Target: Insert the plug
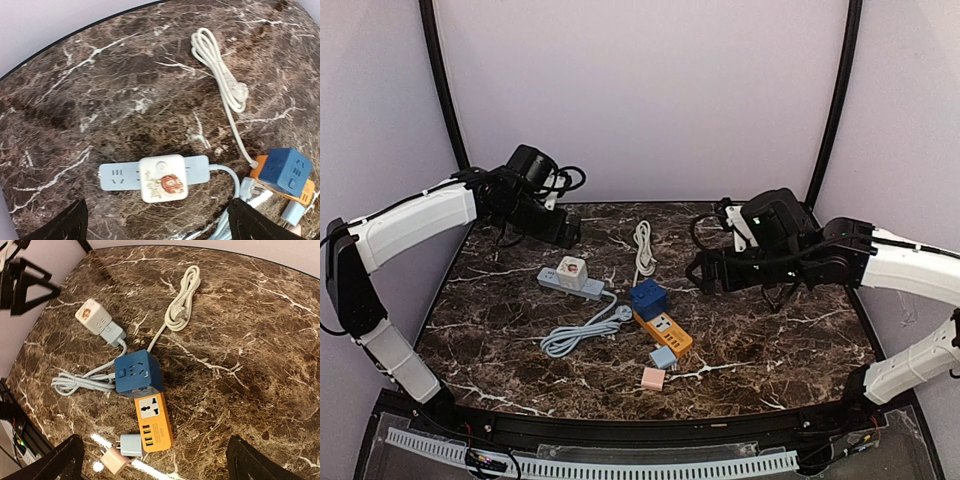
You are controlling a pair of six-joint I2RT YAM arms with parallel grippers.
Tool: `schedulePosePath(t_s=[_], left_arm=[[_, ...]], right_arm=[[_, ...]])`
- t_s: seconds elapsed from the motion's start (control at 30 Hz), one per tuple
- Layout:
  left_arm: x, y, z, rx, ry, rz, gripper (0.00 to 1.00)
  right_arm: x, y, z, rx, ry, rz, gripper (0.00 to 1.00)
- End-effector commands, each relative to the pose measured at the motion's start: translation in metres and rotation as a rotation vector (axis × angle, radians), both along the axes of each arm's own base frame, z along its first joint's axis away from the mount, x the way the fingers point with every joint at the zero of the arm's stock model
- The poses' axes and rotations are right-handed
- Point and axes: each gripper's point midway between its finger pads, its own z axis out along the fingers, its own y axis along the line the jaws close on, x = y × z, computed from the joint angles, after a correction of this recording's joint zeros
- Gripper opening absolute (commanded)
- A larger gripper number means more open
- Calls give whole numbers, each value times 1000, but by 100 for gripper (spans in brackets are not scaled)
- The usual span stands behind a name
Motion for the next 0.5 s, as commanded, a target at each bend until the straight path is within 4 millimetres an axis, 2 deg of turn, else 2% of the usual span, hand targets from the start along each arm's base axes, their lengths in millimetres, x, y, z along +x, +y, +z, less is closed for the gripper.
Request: schedulePosePath(t_s=[0.0, 0.1, 0.17, 0.23, 0.33, 0.47], left_arm=[[-43, -50, 8, -167, 36, -254, 99], [-87, -94, 5, -179, 47, -483, 97], [-113, -112, -5, -158, 46, -598, 97], [-130, -130, -8, -174, 28, -684, 95], [-146, -147, -11, -215, 29, -752, 88], [-158, -163, -26, -224, 41, -780, 87]], right_arm=[[13, -19, -2, 30, 40, -107, 99], [15, -29, -5, -10, 53, -156, 99], [18, -46, -5, -47, 56, -244, 99], [20, -57, -1, -45, 52, -292, 99], [21, -61, 6, -21, 46, -303, 99], [22, -63, 12, -13, 38, -309, 99]])
